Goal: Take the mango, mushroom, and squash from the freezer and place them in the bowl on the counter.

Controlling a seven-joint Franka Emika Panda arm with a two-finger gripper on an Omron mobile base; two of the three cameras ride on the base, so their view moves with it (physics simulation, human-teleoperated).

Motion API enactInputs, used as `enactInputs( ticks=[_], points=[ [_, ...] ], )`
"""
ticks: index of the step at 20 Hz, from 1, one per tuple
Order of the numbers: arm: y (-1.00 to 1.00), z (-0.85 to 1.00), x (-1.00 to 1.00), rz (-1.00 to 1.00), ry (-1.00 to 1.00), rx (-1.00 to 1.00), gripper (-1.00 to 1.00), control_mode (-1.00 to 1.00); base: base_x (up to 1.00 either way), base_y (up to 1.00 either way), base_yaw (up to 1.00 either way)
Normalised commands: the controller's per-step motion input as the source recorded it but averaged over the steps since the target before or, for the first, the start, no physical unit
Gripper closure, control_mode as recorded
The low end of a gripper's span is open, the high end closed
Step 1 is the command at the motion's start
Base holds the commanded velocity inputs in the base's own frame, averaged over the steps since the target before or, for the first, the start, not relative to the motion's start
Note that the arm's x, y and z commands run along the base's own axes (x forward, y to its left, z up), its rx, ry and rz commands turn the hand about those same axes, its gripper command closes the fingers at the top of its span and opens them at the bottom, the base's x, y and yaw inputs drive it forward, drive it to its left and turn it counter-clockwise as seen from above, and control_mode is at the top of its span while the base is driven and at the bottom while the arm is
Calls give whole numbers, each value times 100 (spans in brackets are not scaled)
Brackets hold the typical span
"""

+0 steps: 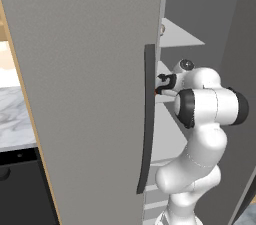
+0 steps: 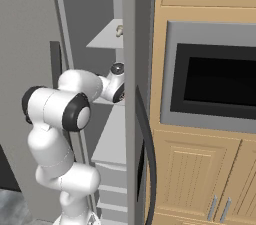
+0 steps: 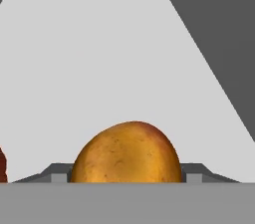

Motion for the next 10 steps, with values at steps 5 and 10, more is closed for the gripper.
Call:
enactInputs(
  ticks=[5, 10],
  points=[
    [4, 7, -80, 0, -15, -1, 100, -100, 0, 0, 0],
    [5, 54, -100, 1, -29, 0, 100, -100, 0, 0, 0]
  ],
)
